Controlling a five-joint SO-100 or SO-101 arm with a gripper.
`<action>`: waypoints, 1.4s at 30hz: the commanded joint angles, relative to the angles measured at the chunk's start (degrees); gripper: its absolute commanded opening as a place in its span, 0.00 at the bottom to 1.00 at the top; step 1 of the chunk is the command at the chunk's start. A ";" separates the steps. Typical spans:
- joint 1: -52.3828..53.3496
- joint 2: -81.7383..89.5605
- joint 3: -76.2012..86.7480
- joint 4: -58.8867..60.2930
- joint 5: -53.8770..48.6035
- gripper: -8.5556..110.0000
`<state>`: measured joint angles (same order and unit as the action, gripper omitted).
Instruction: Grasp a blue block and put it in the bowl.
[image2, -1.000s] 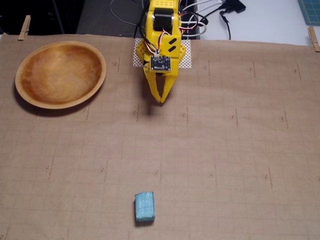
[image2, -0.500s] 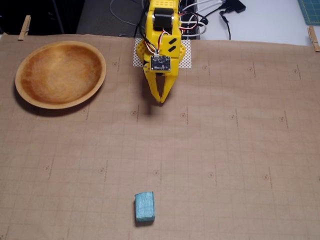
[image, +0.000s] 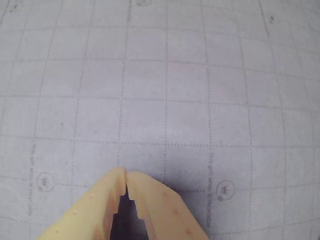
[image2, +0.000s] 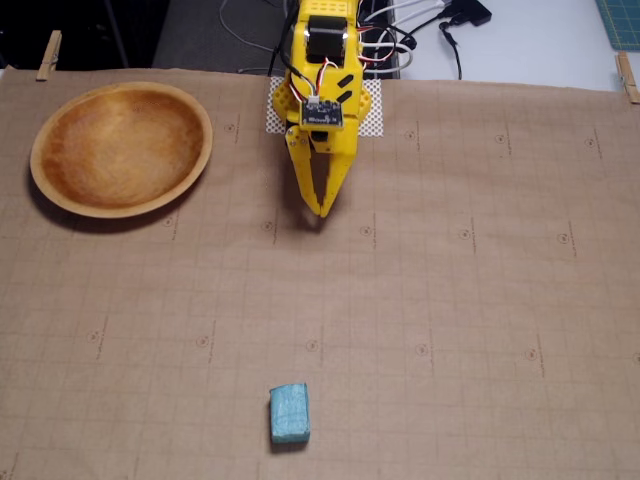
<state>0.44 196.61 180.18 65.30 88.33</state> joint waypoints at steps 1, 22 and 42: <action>-0.44 0.44 -5.98 -4.39 -0.26 0.05; -0.35 0.18 -15.73 -23.55 0.35 0.05; 0.44 -38.58 -23.03 -47.37 0.44 0.06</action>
<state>0.44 162.42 161.37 22.24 88.33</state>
